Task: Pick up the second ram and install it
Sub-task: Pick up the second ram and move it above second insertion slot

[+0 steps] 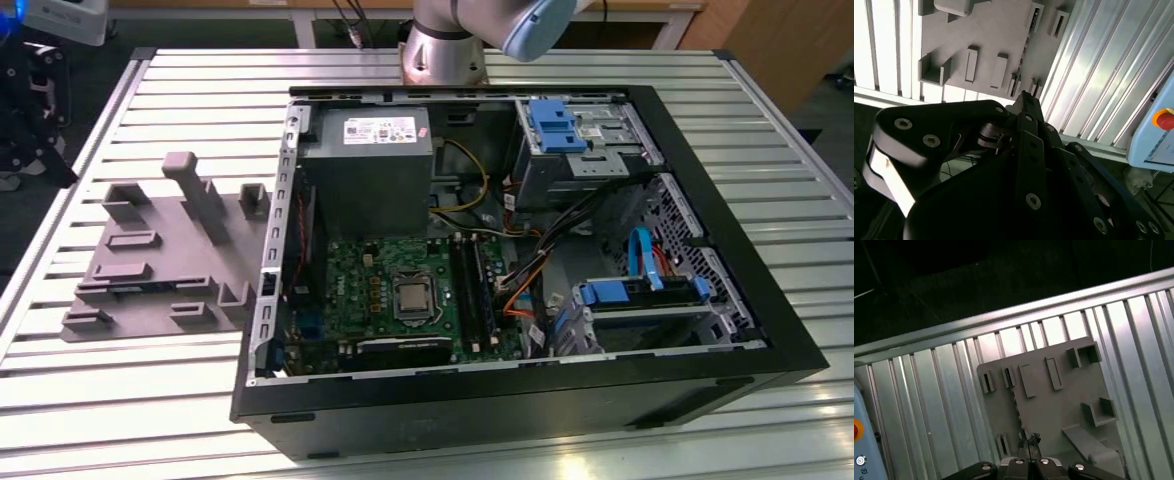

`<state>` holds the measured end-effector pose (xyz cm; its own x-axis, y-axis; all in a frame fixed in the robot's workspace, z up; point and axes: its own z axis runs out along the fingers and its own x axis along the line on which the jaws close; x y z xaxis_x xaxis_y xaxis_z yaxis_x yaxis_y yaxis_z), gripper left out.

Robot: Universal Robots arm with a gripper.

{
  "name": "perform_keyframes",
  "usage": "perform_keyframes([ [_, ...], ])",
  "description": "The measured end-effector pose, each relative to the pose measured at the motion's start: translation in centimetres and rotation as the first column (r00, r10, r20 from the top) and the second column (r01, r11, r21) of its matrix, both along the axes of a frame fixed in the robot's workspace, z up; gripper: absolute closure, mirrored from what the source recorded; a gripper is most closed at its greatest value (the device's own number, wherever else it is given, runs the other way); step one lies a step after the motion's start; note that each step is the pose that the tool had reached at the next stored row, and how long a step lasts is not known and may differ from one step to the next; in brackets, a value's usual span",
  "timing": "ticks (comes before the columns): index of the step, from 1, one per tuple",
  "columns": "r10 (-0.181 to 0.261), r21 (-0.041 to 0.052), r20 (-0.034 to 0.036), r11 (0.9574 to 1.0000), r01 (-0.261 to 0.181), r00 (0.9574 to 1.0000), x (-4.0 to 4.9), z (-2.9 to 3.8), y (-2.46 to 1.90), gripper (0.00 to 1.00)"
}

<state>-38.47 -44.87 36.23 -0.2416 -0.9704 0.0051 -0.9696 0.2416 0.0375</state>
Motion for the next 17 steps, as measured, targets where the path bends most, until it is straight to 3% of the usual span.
perform_keyframes([
  [5,0.069,0.0112,0.0037,0.9976,-0.069,0.9976,0.00,-0.14,0.01,0.89],
  [8,0.113,0.0128,0.0055,0.9935,-0.113,0.9936,0.00,-0.26,0.00,0.89],
  [11,0.144,0.0228,0.0071,0.9894,-0.144,0.9896,0.00,-0.39,0.00,0.89],
  [14,0.176,0.0252,0.0083,0.9841,-0.176,0.9844,-0.01,-0.50,-0.01,0.89],
  [17,0.183,0.0251,0.0084,0.9828,-0.183,0.9831,-0.08,-0.54,-0.13,0.89],
])
